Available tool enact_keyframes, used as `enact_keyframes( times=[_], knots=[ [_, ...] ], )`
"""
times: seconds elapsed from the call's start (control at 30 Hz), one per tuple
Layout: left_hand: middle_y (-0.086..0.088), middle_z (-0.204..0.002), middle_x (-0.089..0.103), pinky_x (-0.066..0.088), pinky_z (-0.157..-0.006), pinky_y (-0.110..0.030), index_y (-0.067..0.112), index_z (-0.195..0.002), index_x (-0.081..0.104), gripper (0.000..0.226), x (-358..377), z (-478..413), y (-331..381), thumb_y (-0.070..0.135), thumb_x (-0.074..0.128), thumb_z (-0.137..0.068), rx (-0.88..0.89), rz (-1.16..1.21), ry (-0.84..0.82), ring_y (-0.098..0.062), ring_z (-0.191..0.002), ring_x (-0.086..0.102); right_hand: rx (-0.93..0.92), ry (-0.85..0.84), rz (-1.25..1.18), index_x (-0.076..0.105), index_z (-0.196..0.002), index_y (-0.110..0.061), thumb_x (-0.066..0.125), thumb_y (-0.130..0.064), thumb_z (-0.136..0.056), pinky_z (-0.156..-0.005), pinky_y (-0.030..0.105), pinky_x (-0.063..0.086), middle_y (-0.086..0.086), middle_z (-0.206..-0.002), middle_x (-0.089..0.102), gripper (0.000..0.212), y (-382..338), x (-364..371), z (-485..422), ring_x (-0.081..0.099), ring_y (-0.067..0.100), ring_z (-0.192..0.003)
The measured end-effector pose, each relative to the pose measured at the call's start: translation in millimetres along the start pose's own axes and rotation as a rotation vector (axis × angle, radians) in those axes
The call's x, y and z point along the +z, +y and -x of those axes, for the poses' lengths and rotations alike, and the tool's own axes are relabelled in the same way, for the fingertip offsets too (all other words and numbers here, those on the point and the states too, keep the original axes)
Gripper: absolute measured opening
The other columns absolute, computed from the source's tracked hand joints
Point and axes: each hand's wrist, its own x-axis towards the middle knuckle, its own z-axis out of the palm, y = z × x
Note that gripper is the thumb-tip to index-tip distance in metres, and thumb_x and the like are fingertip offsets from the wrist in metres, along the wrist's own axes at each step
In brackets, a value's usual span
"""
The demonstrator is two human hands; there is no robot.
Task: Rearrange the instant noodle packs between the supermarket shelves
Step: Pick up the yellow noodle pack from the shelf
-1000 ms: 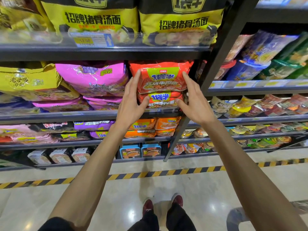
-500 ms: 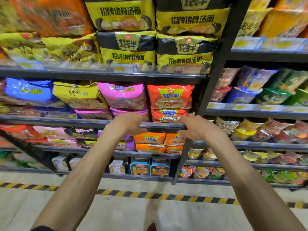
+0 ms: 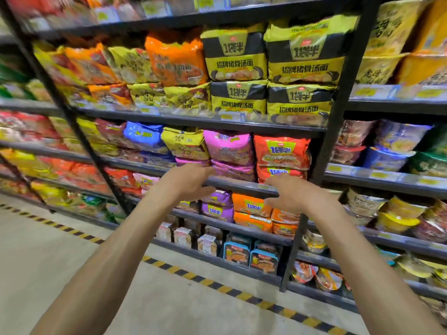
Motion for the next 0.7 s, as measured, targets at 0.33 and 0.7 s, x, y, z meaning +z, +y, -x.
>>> enact_keyframes(
  times=[0.33,0.7],
  knots=[
    [-0.004,-0.14,0.057,0.051,-0.092,-0.043,0.031,-0.148,0.041,0.053,10.3,107.1,-51.4,0.051,0.049,-0.1,-0.173,0.022,0.026,-0.027,-0.126,0.057,-0.195,-0.025,0.059,0.037,-0.15,-0.023,0.055,-0.047,-0.096,-0.107,0.043,0.041,0.01,-0.152,0.039,0.062,-98.2,-7.4,18.1,0.043,0.031,-0.136],
    [0.0,-0.142,0.057,0.055,-0.093,-0.042,0.034,-0.15,0.037,0.053,18.2,237.3,-174.6,0.051,0.049,-0.101,-0.398,0.078,0.059,-0.023,-0.125,0.057,-0.416,-0.014,0.147,0.033,-0.153,-0.027,0.054,-0.047,-0.097,-0.104,0.04,0.045,0.009,-0.152,0.041,0.063,-285.3,-17.7,1.6,0.048,0.028,-0.133]
  ],
)
